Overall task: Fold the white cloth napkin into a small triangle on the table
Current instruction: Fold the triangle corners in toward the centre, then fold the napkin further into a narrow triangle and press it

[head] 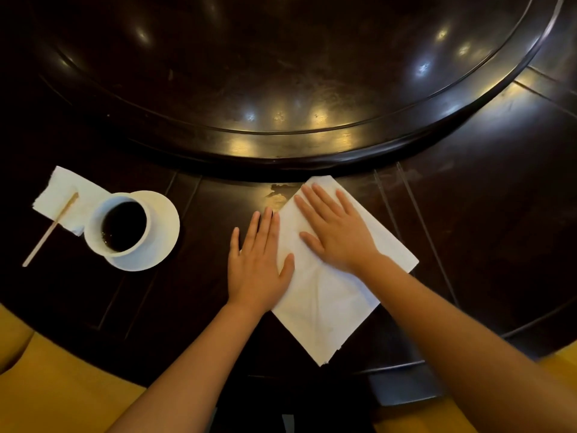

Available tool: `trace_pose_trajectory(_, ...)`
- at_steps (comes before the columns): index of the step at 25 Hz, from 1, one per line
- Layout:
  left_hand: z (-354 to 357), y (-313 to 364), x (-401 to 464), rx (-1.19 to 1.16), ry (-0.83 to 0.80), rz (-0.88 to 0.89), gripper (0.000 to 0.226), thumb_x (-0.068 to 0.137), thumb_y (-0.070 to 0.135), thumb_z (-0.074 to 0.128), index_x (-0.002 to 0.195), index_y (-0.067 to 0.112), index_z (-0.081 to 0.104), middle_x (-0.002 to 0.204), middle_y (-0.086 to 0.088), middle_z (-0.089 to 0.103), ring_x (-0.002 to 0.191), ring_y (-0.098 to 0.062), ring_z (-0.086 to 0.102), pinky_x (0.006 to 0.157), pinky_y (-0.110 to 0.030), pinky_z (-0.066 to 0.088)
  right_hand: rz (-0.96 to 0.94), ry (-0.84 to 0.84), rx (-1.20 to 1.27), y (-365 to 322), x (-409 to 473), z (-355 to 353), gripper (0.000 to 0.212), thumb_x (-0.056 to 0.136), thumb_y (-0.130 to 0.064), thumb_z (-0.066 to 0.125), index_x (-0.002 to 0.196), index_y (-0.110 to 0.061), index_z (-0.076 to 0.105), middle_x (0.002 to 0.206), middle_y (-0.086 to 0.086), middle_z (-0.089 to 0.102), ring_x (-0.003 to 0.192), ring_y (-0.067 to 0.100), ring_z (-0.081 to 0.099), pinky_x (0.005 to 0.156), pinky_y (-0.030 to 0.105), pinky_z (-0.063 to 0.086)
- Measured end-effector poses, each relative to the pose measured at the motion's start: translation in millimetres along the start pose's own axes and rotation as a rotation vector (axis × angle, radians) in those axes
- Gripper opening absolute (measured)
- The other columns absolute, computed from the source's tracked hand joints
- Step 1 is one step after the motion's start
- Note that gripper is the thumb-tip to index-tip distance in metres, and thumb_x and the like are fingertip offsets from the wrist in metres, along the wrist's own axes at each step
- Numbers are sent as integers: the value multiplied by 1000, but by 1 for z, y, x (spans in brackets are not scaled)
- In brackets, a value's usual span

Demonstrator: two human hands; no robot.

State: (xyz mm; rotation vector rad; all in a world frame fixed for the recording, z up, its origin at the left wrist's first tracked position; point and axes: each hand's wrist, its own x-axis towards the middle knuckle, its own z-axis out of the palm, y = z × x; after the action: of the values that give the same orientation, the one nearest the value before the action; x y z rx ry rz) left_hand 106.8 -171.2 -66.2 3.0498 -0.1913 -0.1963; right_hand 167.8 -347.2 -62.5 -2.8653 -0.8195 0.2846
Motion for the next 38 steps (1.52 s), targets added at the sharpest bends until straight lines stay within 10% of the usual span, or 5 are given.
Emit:
trace_pose_trajectory(16, 3, 13, -84, -35, -273, 1081, 59, 98, 49, 32, 150, 24, 18, 158, -4, 10, 145, -20, -4, 114, -47, 1, 69, 9, 86, 10, 9, -3, 66, 91, -50, 5, 148, -16, 3, 158, 3, 3, 143, 15, -6, 116, 36, -6)
trace_pose_trajectory(24, -10, -15, -74, -279, -148, 736, 72, 76, 39, 61, 142, 20, 38, 144, -8, 43, 139, -23, 27, 113, -44, 17, -141, 61, 249, -3, -102, -7, 61, 85, -48, 52, 137, -18, 42, 147, 9, 38, 139, 24, 24, 111, 43, 22)
trace_pose_trajectory(38, -8, -5, -49, -88, 140, 891, 31, 81, 29, 57, 107, 13, 53, 105, -11, 61, 96, -28, 53, 76, -39, 50, -527, 28, 6, 11, -110, -14, 27, 77, -17, 72, 101, -10, 62, 111, 11, 64, 100, 30, 60, 74, 40, 53)
